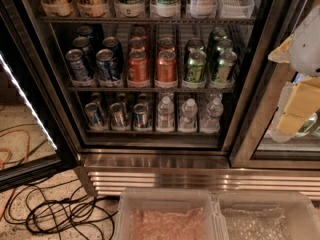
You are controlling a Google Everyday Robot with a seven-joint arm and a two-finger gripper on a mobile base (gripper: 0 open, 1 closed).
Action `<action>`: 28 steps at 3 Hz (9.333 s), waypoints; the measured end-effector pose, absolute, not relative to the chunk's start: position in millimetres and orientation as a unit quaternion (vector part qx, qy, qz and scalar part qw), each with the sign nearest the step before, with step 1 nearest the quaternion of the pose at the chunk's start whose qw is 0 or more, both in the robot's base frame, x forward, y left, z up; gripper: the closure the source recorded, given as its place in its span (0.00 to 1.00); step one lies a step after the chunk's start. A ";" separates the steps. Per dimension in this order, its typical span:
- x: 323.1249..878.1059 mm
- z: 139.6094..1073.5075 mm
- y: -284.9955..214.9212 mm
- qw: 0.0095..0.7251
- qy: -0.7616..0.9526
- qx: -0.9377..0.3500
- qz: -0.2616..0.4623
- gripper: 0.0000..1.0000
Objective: Pick redbull can from bottom shelf of fridge
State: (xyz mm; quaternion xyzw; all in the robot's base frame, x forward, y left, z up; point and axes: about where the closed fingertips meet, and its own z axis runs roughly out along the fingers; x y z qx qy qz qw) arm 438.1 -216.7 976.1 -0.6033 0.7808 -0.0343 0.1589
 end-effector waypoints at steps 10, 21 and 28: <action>412.1 751.9 -23.4 0.102 0.794 -0.583 0.143 0.00; 549.7 583.0 94.7 0.257 0.902 -0.191 0.290 0.00; 673.6 612.7 60.8 0.470 0.859 -0.149 0.137 0.16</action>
Offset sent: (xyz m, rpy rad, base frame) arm 0.0152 0.0303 -0.0330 0.0424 0.0072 -0.0055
